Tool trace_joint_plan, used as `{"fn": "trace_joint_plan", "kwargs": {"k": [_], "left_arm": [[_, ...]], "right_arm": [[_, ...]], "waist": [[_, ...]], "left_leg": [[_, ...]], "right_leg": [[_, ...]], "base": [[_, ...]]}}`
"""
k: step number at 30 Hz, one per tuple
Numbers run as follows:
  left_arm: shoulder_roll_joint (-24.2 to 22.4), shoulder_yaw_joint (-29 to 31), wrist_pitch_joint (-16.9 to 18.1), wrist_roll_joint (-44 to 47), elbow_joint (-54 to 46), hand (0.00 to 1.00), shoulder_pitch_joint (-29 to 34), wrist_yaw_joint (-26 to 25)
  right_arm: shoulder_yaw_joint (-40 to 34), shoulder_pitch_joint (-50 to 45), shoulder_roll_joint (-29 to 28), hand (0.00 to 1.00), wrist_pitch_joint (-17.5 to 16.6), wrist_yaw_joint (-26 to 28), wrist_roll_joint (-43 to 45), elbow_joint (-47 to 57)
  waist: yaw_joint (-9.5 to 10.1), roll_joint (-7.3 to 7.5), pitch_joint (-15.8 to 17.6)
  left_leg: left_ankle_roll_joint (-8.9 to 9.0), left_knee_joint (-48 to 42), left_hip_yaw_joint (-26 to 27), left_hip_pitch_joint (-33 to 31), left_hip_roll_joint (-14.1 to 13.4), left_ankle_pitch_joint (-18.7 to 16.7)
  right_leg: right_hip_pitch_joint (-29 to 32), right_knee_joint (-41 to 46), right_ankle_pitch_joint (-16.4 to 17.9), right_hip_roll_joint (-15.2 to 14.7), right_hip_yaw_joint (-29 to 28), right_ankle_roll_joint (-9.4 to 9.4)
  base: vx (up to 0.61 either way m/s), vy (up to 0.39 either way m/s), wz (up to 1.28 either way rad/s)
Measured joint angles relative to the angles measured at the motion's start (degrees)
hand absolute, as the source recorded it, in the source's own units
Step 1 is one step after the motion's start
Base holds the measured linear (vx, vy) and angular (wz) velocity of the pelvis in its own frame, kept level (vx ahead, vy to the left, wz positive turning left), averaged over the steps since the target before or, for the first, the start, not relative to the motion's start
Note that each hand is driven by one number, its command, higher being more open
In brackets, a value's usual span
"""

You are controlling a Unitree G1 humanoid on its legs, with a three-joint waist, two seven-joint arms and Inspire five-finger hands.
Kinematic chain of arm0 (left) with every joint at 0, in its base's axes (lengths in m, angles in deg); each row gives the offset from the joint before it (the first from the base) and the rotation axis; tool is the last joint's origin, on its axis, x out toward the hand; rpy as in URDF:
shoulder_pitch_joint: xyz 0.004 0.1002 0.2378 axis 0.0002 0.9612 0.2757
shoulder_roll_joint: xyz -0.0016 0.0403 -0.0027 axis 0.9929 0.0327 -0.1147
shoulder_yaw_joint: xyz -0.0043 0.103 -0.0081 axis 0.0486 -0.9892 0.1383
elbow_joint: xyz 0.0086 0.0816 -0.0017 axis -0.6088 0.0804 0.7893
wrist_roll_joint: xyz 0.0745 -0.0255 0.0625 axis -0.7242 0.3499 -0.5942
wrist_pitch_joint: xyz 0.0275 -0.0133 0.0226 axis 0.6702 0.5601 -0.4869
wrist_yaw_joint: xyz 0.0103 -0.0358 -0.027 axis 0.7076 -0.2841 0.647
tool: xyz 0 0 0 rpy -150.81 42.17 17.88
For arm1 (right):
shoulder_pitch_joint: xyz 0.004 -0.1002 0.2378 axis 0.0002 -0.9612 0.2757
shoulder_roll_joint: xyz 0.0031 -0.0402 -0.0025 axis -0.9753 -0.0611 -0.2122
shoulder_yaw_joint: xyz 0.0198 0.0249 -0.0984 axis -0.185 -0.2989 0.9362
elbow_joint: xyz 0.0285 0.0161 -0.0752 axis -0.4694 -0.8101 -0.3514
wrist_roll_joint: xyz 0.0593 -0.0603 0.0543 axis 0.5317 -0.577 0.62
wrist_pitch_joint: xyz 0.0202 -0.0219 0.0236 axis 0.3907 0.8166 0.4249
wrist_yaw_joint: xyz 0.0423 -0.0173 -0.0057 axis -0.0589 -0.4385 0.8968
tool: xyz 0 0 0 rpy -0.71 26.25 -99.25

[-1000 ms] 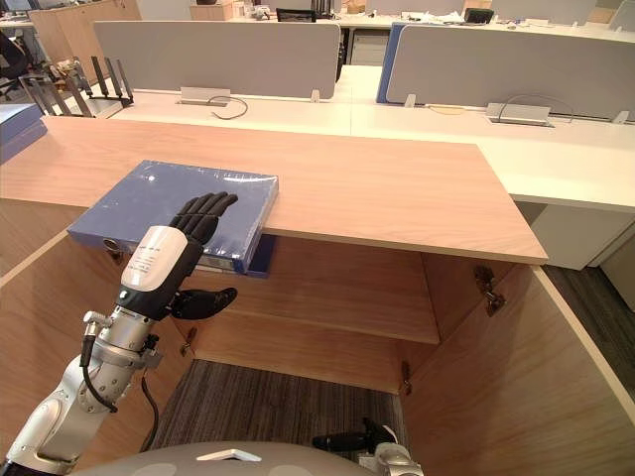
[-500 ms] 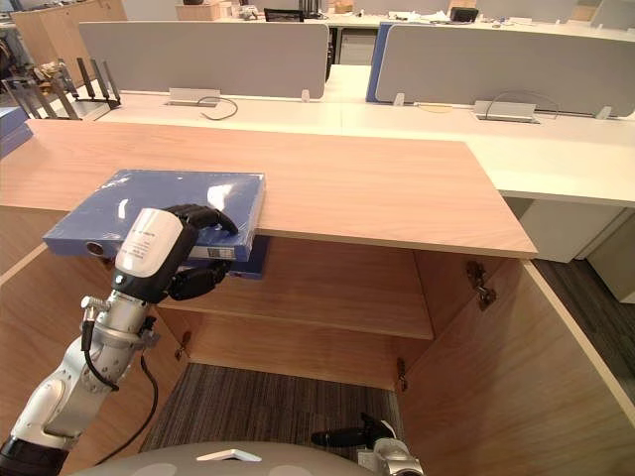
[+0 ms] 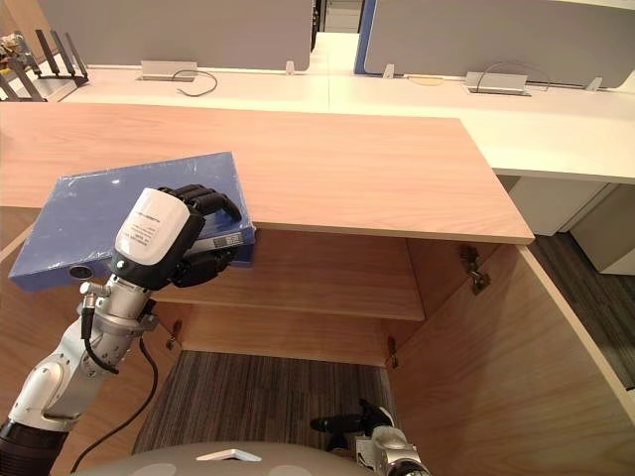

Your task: Walk over to the cabinet, pick up the folder, carry it to the office cabinet, place the folder inside the office cabinet, then close the office cabinet door

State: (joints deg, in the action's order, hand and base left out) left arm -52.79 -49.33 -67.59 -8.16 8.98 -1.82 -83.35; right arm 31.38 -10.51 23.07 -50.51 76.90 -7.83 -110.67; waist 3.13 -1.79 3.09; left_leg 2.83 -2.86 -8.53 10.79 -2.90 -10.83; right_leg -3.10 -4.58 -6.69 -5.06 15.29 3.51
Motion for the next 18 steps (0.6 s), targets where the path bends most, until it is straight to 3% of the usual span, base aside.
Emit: {"fn": "trace_joint_plan", "kwargs": {"k": [10,18], "left_arm": [[-3.9,2.9,-0.1,2.9,-4.7,0.0,2.8,0.9],[-12.7,13.0,-2.7,12.6,-7.1,0.0,5.1,-2.8]], "right_arm": [[-0.3,-1.0,0.1,1.0,0.0,0.1,0.1,-0.2],[-1.0,-1.7,0.0,1.0,0.1,-0.1,0.1,-0.2]], "waist": [[1.63,0.04,-0.2],[3.09,0.18,-1.1]], "left_leg": [[0.09,-0.4,0.1,-0.4,0.2,0.1],[0.14,-0.7,-0.4,-1.0,0.2,0.0]], "right_leg": [[0.3,0.0,0.0,-0.1,-0.1,-0.02],[0.3,0.0,0.0,-0.1,0.3,-0.03]], "base": [[0.0,0.0,0.0],[-0.02,0.007,0.03]]}}
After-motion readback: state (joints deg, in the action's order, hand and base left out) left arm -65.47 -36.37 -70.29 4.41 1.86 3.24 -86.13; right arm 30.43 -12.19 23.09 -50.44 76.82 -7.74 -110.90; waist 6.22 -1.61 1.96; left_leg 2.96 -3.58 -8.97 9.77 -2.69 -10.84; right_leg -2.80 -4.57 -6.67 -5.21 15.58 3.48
